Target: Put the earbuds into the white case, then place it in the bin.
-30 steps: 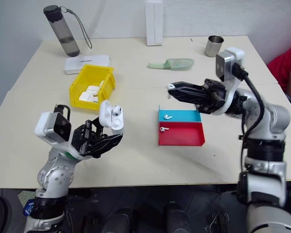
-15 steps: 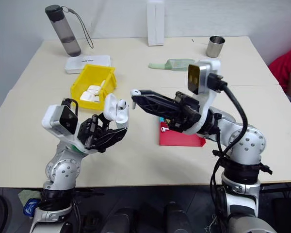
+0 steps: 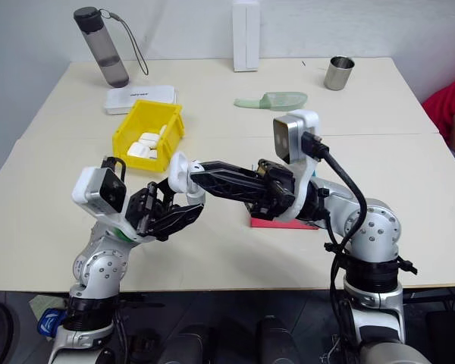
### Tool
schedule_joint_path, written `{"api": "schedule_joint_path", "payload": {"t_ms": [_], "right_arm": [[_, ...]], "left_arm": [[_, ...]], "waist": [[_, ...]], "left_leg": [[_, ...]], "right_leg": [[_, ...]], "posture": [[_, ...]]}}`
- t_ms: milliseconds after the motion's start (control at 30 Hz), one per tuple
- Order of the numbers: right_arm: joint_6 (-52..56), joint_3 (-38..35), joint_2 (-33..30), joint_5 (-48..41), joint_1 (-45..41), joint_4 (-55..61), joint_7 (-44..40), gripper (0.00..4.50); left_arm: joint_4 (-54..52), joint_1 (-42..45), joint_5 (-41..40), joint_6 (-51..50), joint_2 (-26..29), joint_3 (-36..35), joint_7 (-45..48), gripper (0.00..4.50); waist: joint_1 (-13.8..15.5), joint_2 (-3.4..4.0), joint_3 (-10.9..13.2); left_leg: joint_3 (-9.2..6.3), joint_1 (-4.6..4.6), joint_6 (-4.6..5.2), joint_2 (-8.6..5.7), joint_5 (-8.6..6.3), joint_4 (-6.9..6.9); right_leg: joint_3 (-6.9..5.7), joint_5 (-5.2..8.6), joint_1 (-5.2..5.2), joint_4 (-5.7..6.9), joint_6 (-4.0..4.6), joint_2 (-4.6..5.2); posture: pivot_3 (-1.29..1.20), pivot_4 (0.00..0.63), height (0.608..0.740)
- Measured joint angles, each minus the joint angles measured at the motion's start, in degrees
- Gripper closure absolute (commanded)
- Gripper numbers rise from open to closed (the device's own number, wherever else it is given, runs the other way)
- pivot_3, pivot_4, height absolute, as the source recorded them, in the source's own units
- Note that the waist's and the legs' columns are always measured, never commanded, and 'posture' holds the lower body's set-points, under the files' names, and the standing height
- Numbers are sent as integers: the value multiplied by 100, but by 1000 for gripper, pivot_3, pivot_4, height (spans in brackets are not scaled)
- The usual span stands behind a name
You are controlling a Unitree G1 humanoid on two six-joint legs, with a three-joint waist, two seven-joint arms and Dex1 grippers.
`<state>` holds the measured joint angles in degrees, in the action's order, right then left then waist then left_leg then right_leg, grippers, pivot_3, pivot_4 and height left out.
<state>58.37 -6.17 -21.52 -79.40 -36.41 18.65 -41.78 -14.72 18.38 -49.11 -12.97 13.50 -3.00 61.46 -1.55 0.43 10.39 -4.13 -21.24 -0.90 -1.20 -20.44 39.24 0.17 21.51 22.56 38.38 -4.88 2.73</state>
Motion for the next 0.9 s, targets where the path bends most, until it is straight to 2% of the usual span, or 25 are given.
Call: {"api": "schedule_joint_path", "payload": {"t_ms": [333, 700, 900], "right_arm": [[-53, 139, -299, 151, 4, 39, -59, 4059], [431, 130, -621, -773, -145, -105, 519, 4059], [374, 138, -696, -655, -142, -37, 493, 4059]], "left_arm": [[82, -28, 139, 1, -109, 13, -5, 1765], [181, -27, 354, 379, -246, 99, 128, 1765], [227, -27, 449, 503, -343, 139, 160, 1765]], "waist": [[3, 0, 0], [8, 0, 0], [12, 0, 0]], "left_leg": [[0, 0, 0, 0, 0, -1], [0, -2, 1, 1, 0, -1], [0, -4, 2, 0, 0, -1]], "right_leg": [[0, 0, 0, -4, 0, 0], [-1, 0, -2, -10, 0, 0], [-1, 0, -3, -12, 0, 0]], "posture": [[0, 150, 740], [0, 150, 740], [0, 150, 740]]}}
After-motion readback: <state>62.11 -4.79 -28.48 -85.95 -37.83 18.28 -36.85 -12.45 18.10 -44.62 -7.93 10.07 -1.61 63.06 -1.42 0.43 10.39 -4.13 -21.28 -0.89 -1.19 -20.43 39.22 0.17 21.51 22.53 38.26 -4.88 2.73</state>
